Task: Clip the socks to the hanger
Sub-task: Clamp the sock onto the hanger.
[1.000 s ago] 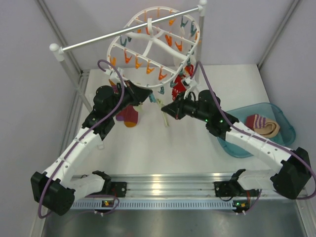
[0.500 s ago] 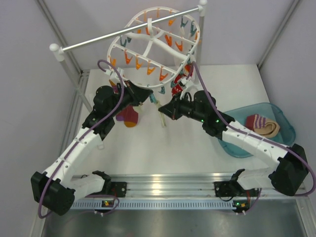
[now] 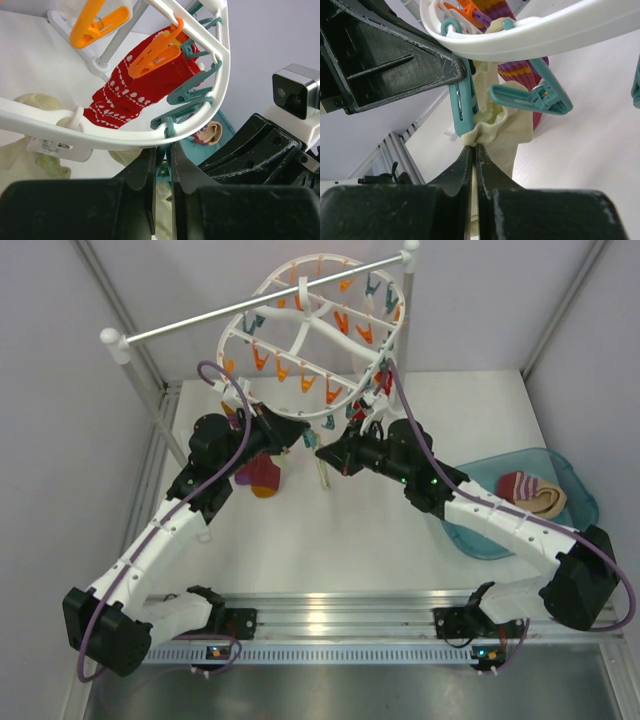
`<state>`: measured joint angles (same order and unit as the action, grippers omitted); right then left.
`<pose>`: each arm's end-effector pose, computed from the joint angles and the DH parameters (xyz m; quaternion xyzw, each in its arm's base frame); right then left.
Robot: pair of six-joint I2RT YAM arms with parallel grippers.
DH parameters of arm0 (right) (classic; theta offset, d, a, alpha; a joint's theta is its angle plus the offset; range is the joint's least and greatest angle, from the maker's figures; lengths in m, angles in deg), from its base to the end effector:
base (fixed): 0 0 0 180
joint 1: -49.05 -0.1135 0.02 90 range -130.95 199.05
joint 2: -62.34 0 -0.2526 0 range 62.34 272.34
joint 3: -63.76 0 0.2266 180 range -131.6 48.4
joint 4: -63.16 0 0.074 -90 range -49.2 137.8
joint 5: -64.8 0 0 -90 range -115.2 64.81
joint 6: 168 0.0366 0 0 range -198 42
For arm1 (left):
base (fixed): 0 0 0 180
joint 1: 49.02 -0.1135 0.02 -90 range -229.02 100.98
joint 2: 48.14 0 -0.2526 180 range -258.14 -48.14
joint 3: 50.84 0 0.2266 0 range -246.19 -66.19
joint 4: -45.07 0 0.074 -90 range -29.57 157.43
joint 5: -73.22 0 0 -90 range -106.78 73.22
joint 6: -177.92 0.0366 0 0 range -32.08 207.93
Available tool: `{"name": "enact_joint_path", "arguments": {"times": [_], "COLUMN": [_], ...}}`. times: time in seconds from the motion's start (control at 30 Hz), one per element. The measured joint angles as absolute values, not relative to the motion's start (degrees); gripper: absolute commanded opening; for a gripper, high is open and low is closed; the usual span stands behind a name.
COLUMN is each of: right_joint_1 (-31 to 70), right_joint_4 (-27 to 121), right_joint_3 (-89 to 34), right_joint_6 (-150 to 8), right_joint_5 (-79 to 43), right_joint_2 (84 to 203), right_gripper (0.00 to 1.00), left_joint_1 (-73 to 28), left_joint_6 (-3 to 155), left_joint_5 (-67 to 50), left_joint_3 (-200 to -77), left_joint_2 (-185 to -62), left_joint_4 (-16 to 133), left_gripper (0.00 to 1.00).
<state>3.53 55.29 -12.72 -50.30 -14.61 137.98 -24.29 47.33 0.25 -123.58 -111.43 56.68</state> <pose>0.2005 0.2138 0.3481 -0.1759 0.7275 0.4489 0.4882 0.2125 -0.1097 0.3722 0.0034 0.7197 -0.4600 0.5200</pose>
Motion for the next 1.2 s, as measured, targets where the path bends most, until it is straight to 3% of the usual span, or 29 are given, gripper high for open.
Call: {"name": "enact_joint_path", "arguments": {"times": [1.07, 1.2], "right_joint_1": [1.2, 1.2], "right_joint_4": [56.8, 56.8], "right_joint_3": [-12.8, -12.8], "right_joint_6": [-51.4, -51.4], "right_joint_5": [-18.4, -18.4], "right_joint_2": [137.7, 137.7], "right_gripper": [0.0, 0.0], "left_joint_1": [-24.4, -24.4], "left_joint_6": [47.3, 47.1], "left_joint_5": [0.1, 0.1], "left_joint_3": [-123.3, -123.3], "left_joint_2": [-111.4, -111.4], "left_joint_4": [56.4, 56.4], "left_gripper": [0.0, 0.14]}}
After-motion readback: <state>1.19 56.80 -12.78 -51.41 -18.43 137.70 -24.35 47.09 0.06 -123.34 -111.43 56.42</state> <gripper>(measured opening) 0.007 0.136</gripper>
